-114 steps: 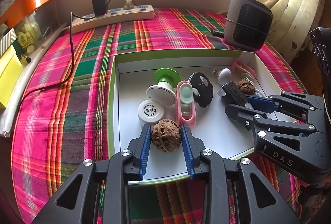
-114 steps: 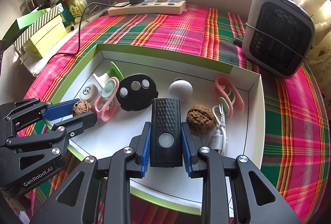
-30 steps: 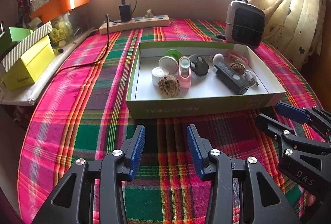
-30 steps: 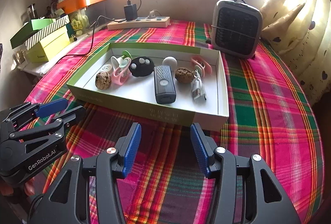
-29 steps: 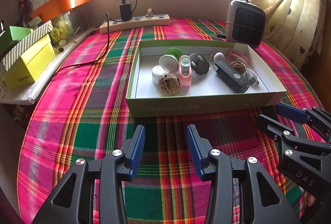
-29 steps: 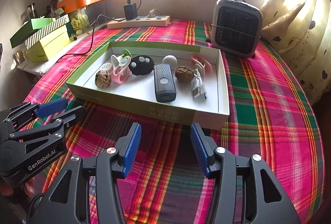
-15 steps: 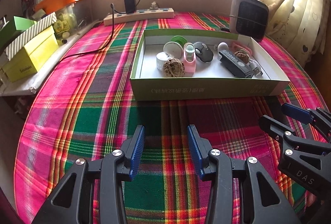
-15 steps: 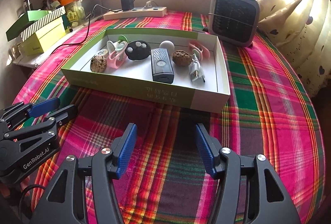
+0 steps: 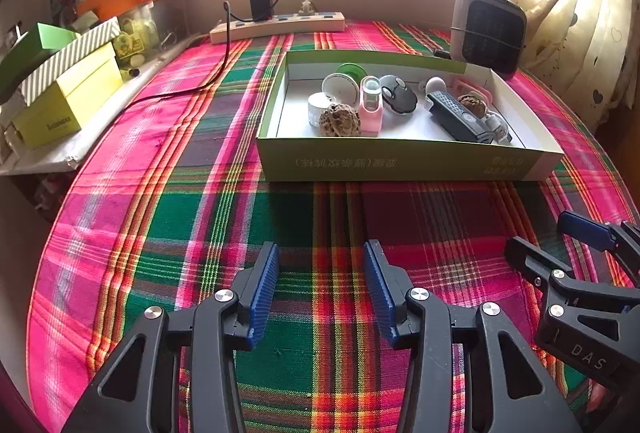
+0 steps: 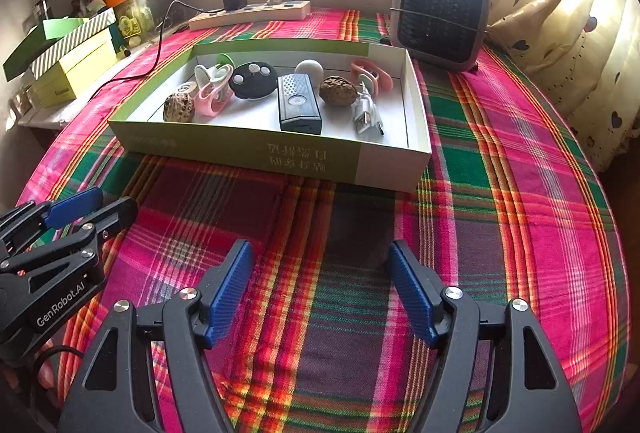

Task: Organize objects

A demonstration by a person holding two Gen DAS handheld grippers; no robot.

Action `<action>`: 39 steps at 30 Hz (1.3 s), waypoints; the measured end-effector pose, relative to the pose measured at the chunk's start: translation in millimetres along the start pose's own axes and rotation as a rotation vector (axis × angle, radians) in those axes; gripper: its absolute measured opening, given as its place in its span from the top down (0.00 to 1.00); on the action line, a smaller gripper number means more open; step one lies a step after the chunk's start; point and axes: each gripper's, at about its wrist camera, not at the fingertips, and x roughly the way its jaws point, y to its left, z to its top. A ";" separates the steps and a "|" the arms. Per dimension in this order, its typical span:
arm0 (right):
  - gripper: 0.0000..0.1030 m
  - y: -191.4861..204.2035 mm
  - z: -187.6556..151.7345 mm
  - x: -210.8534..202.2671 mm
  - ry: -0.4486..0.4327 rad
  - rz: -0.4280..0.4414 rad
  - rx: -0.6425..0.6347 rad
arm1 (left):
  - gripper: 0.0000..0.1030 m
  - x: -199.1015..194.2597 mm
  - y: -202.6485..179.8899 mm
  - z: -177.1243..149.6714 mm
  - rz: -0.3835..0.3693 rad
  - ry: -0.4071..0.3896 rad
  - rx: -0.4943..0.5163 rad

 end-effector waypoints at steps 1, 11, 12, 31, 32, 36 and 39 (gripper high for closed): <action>0.30 0.1 -1.0 -0.5 0.000 -0.003 0.003 | 0.59 -0.3 -0.2 -0.4 0.004 0.000 -0.002; 0.26 0.2 -3.3 -2.0 0.002 -0.010 0.018 | 0.56 -0.8 2.6 -0.8 -0.017 0.001 -0.014; 0.26 0.5 -3.2 -1.9 0.002 -0.011 0.018 | 0.56 -0.8 2.0 -0.8 -0.013 0.000 -0.011; 0.21 1.4 -3.1 -1.2 0.006 -0.002 0.009 | 0.55 -0.4 1.0 -0.9 -0.015 0.000 -0.013; 0.21 1.4 -3.1 -1.2 0.006 -0.002 0.009 | 0.55 -0.3 1.6 -0.9 -0.016 0.000 -0.014; 0.21 1.3 -3.1 -1.3 0.006 -0.003 0.009 | 0.55 -0.2 1.7 -0.8 -0.016 0.000 -0.014; 0.21 1.3 -3.1 -1.3 0.006 -0.003 0.009 | 0.55 -0.4 2.1 -0.9 -0.016 0.000 -0.014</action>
